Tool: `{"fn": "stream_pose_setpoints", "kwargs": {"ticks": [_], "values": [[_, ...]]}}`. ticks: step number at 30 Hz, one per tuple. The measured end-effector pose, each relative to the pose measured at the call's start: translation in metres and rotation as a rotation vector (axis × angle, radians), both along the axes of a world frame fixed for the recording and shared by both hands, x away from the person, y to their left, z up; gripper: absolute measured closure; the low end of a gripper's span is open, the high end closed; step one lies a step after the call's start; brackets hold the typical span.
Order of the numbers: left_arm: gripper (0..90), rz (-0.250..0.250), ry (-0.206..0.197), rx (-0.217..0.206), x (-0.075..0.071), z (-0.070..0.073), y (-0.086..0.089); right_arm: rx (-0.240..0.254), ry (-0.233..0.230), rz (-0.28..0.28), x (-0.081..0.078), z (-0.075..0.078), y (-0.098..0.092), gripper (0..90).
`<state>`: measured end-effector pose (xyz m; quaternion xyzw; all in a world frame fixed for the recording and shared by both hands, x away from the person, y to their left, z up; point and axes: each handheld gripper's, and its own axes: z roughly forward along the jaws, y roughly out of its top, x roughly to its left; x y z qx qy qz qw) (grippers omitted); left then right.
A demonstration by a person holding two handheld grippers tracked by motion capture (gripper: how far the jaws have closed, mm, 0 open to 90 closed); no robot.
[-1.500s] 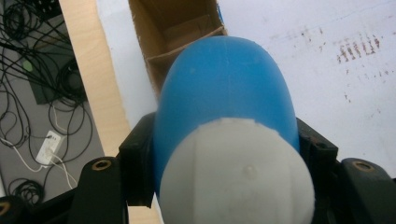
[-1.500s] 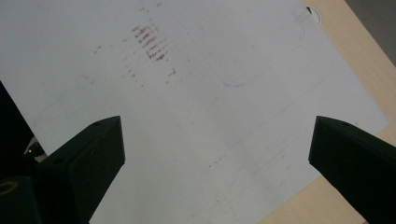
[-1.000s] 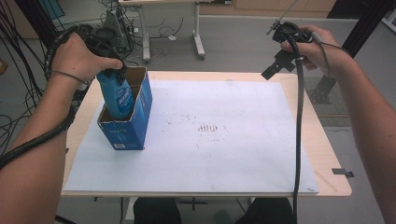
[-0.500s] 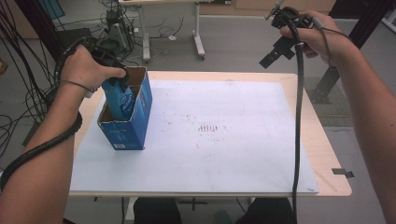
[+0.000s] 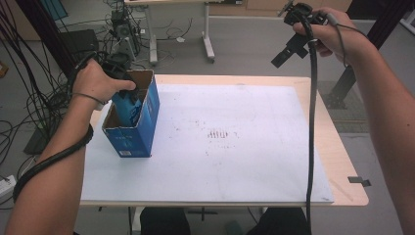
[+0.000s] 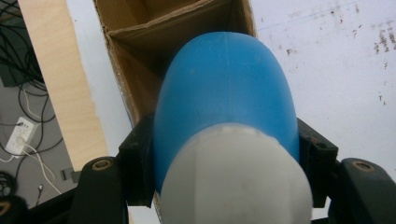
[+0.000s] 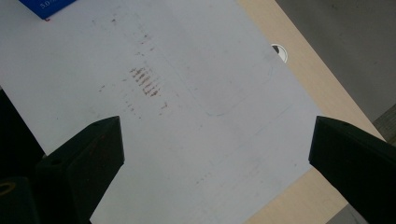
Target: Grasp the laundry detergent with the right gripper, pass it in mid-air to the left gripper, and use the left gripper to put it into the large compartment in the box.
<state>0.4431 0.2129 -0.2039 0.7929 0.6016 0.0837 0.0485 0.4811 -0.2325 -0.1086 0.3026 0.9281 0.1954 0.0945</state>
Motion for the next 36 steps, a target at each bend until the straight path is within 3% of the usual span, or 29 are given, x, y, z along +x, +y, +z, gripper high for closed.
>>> {"fn": "stream_pose_setpoints", "kwargs": {"ticks": [15,36], "values": [[37.7,0.038,-0.006,-0.003,0.002,-0.026,0.006,0.003,0.005,0.015,0.001,-0.002,0.005,3.4],[37.6,0.071,0.031,-0.014,0.006,-0.060,0.011,0.003,0.009,0.020,0.001,-0.002,0.006,3.6]]}}
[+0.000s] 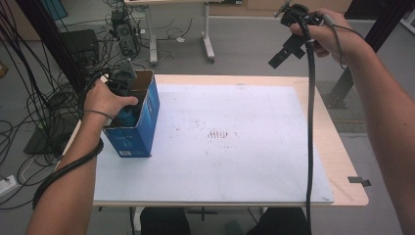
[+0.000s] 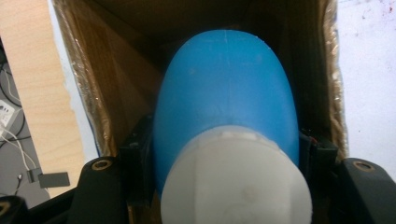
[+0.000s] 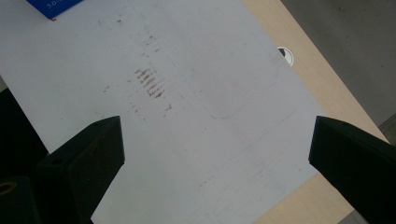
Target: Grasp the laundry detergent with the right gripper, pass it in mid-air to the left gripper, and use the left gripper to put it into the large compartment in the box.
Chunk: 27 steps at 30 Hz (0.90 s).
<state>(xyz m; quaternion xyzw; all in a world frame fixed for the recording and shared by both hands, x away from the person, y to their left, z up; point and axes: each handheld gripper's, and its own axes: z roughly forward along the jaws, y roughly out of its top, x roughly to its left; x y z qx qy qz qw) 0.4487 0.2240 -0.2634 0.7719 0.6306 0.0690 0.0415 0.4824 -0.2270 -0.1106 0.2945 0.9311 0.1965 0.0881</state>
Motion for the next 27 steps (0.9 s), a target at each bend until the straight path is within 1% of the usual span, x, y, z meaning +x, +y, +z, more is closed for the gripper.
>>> {"fn": "stream_pose_setpoints", "kwargs": {"ticks": [4,9,15,21,27], "values": [[37.6,0.001,0.005,-0.004,-0.0007,-0.0035,0.0000,0.002,0.000,0.004,-0.0002,-0.0001,0.0007,3.5],[37.6,0.002,0.003,-0.001,-0.0011,-0.0043,-0.0010,0.003,0.004,0.009,-0.0001,-0.0007,0.0015,3.6],[37.5,0.009,-0.002,-0.011,-0.0015,-0.0048,0.0013,0.007,0.004,0.008,-0.0003,-0.0013,0.0017,3.4],[37.5,0.009,-0.006,-0.013,-0.0012,-0.0052,0.0016,-0.002,0.004,0.010,0.0002,-0.0013,0.0030,3.5],[37.5,0.015,-0.008,-0.014,-0.0009,-0.0054,0.0015,0.005,0.009,0.009,0.0005,-0.0027,0.0024,3.5]]}}
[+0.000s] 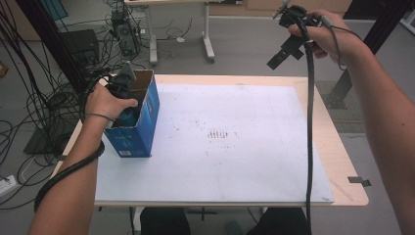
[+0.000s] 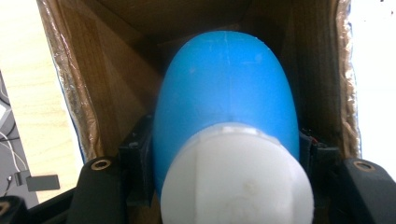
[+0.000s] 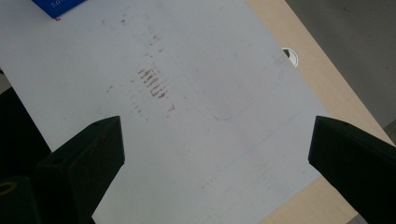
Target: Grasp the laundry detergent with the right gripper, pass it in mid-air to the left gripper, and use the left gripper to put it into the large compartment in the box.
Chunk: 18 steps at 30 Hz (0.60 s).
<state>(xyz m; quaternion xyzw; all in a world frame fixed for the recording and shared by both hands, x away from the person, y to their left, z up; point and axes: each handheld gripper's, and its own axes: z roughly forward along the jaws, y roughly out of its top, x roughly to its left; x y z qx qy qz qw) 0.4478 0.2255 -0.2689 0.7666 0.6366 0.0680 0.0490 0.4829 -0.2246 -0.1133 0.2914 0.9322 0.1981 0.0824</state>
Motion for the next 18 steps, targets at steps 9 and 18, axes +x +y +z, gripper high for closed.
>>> {"fn": "stream_pose_setpoints", "kwargs": {"ticks": [9,18], "values": [[37.5,0.014,0.000,-0.008,0.0008,-0.0002,0.0020,-0.003,-0.002,-0.003,-0.0002,0.0011,-0.0015,3.6],[37.4,0.020,0.001,-0.008,0.0007,-0.0001,0.0019,0.004,0.000,-0.001,0.0002,0.0004,-0.0014,3.6]]}}
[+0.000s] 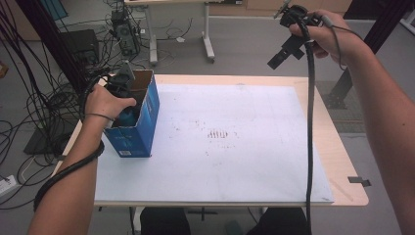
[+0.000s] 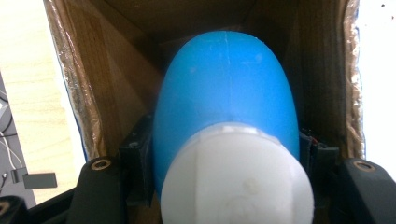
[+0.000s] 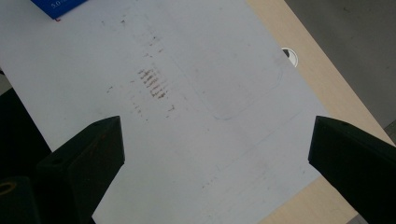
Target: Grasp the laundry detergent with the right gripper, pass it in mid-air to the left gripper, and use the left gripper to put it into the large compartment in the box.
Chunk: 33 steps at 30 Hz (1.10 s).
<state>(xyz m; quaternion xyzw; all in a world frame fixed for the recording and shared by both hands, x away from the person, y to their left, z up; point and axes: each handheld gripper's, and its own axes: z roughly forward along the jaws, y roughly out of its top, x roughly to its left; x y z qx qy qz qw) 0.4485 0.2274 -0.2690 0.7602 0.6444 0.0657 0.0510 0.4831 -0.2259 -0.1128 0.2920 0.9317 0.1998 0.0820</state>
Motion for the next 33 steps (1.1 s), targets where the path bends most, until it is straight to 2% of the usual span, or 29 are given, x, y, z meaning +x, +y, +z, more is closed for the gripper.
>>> {"fn": "stream_pose_setpoints", "kwargs": {"ticks": [33], "values": [[37.4,0.025,0.005,-0.013,-0.0008,0.0003,0.0027,0.007,0.001,-0.005,0.0019,-0.0010,-0.0001,3.5]]}}
